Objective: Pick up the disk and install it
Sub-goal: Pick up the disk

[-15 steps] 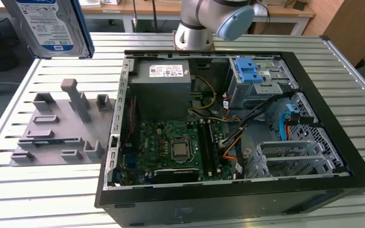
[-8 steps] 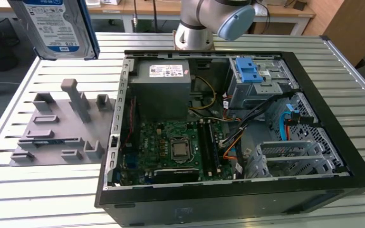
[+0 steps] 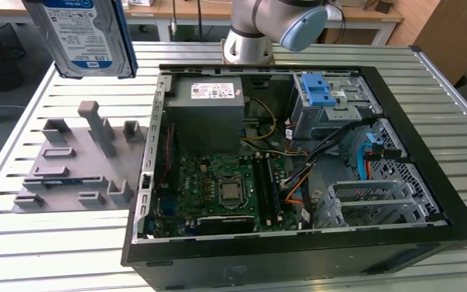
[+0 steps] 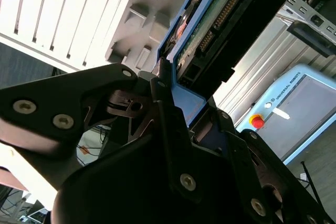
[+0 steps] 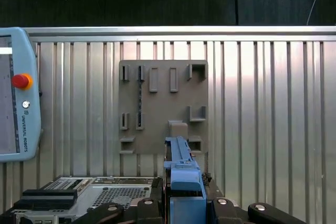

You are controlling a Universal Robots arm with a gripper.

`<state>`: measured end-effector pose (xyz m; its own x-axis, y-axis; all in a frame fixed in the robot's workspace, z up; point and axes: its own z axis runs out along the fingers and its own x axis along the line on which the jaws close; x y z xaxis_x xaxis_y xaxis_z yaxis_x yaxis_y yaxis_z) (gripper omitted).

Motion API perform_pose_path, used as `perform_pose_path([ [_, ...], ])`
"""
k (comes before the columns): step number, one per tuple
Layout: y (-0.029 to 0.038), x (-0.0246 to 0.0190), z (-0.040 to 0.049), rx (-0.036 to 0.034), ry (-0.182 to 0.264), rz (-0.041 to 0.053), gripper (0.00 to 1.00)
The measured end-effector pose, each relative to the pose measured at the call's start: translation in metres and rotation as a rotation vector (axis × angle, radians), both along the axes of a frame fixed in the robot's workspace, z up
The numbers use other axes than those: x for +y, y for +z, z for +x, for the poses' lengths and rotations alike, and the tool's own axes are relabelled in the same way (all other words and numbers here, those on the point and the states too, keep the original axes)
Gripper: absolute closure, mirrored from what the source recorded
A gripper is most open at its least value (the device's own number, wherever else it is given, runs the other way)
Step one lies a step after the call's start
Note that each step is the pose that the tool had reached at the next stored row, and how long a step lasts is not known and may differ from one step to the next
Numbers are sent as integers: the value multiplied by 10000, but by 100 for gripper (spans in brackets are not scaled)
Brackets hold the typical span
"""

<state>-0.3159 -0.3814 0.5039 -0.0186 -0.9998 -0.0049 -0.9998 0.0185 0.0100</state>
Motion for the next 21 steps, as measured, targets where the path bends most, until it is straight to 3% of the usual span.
perform_pose_path([
  [14,0,-28,348,49,-2,-2,64],
  [21,0,-48,383,49,-2,-1,64],
])
